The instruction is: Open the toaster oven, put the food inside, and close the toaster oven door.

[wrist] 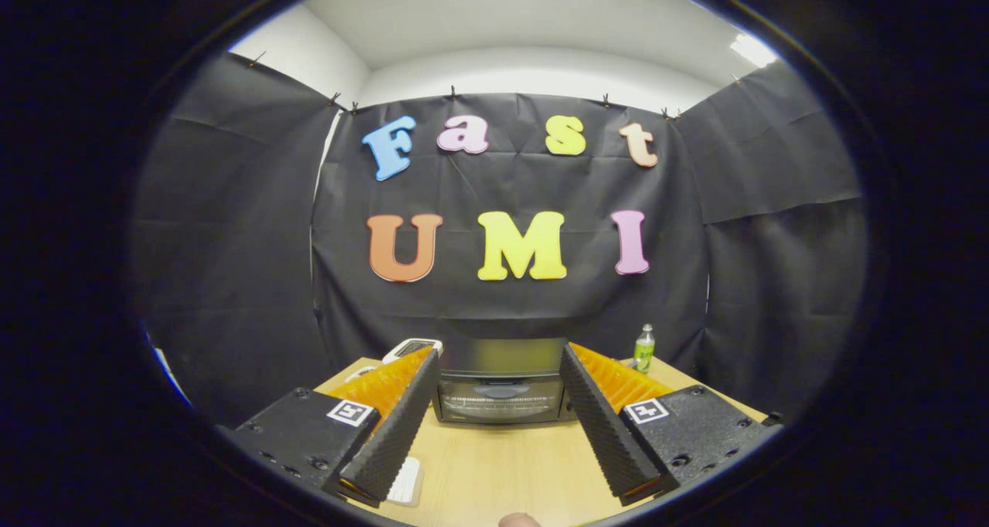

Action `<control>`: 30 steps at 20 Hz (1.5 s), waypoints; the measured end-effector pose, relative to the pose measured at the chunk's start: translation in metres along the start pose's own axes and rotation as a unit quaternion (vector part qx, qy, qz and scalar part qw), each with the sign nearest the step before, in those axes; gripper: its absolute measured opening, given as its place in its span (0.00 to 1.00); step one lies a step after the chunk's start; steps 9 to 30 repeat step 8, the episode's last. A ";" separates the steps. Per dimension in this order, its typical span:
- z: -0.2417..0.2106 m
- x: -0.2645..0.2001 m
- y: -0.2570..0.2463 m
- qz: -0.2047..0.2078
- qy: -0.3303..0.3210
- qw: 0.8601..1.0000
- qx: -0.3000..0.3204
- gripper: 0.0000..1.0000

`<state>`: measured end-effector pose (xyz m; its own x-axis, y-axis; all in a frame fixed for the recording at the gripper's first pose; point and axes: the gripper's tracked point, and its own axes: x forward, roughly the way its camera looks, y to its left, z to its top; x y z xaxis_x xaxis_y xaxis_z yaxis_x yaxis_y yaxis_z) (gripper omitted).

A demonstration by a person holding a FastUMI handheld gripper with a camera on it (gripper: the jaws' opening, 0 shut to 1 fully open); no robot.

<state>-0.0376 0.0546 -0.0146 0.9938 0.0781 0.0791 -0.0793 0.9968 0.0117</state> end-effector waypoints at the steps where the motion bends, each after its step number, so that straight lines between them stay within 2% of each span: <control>1: -0.003 0.000 -0.004 -0.004 0.003 1.000 0.002 1.00; 8: -0.019 -0.002 -0.017 0.002 0.025 0.999 0.048 1.00; 30: -0.019 -0.002 -0.017 0.002 0.025 0.999 0.048 1.00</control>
